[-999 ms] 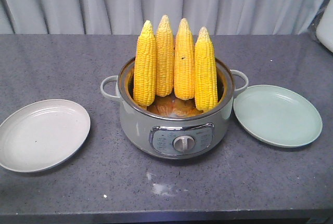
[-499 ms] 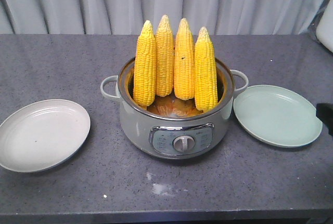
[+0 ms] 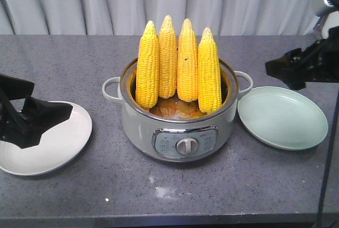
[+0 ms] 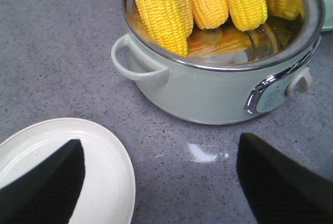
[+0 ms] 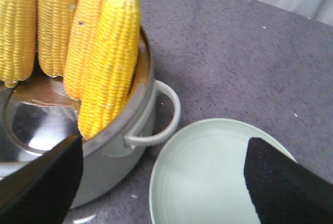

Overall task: Distribute corn equally
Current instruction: 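Raise both arms and reach the right gripper to the nearest corn cob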

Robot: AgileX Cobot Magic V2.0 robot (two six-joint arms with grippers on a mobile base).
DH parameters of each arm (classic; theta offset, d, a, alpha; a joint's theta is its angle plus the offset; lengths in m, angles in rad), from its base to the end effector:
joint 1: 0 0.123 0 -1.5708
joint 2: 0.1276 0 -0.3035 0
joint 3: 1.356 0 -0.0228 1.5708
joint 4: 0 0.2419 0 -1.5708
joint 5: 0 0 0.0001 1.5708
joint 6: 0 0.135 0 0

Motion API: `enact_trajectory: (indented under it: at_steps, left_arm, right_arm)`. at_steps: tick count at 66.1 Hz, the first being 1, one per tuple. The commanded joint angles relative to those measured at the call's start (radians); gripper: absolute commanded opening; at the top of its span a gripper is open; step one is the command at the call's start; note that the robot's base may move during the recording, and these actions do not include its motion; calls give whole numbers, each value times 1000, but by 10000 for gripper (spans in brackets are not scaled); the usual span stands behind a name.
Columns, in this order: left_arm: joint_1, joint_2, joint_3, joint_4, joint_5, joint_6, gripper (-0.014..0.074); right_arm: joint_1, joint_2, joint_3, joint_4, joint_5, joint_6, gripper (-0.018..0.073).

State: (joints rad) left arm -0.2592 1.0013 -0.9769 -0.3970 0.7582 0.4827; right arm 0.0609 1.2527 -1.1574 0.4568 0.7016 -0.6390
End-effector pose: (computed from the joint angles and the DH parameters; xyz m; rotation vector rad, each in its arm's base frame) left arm 0.1970 -0.0894 0.3559 0.6342 2.1268 -0.3389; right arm 0.2841 0.0559 0.3627 -0.5274 2.1393 0.1995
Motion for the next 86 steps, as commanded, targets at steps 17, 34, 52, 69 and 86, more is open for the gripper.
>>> enact_trajectory:
  at_steps: [17, 34, 52, 69, 86]
  left_arm:
    - [-5, 10, -33, -39, -61, 7, 580]
    - [-5, 10, -33, -39, -60, 7, 580]
    - [-5, 10, -33, -38, -60, 7, 580]
    - [-5, 10, -33, -26, -60, 7, 580]
    - [-5, 10, -33, -20, -60, 7, 580]
  right_arm:
    - [149, 269, -287, -15, -44, -93, 594]
    - [165, 462, -492, 0, 30, -117, 594]
    - [165, 593, -619, 0, 58, -141, 559]
    - [165, 606, -634, 0, 86, -148, 353]
    - [165, 581, -645, 18, 110, -144, 214]
